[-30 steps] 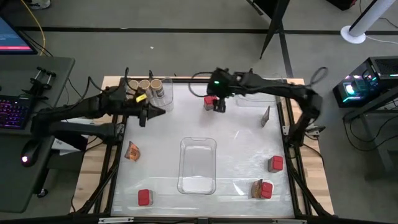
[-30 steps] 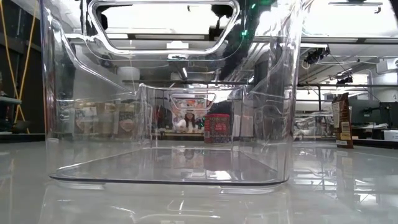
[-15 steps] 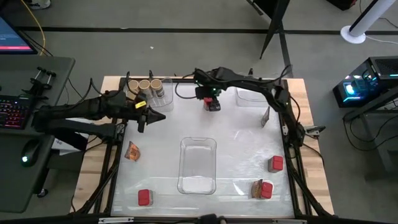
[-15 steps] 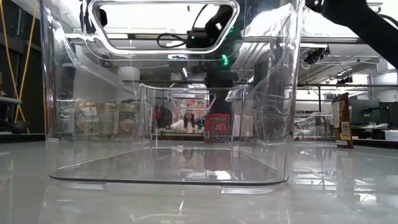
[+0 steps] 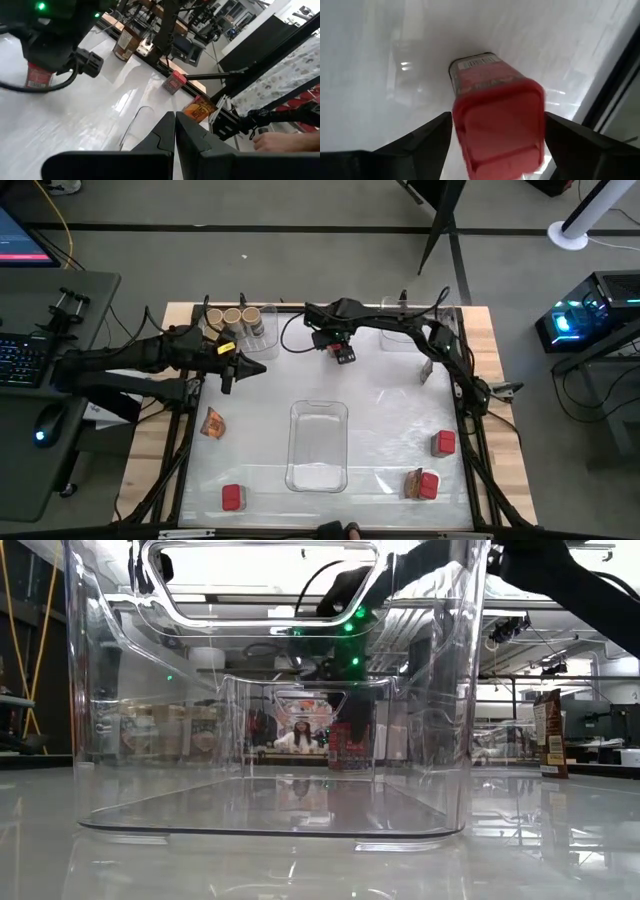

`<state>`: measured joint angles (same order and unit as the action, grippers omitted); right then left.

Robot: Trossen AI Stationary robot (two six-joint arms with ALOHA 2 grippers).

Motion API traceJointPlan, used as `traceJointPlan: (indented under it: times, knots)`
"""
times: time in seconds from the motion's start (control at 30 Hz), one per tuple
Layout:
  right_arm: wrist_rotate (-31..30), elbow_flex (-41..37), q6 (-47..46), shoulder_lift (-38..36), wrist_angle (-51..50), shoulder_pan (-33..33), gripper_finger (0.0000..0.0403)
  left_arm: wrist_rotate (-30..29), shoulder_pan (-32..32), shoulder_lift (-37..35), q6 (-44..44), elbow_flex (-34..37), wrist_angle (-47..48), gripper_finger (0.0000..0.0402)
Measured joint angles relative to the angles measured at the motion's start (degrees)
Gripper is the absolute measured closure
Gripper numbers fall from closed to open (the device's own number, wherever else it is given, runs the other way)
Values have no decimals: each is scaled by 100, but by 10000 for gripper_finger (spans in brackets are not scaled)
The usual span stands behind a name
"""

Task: Sort spices by type
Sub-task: Put the top red seasoning can into the top right transparent bin

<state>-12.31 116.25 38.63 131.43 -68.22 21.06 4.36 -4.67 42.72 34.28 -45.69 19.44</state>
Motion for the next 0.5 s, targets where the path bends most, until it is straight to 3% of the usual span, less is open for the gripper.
traceJointPlan:
  times: [0.17,0.33,0.5]
  knots:
    - [-119,-2,-87,195,-21,0,113,-2,0,0,-15,0,1,401]
    - [-84,-2,-715,92,-306,-28,206,-89,-34,-48,-255,0,-36,401]
    - [228,-7,-1963,-509,-452,66,204,-505,-188,-19,-381,0,-252,401]
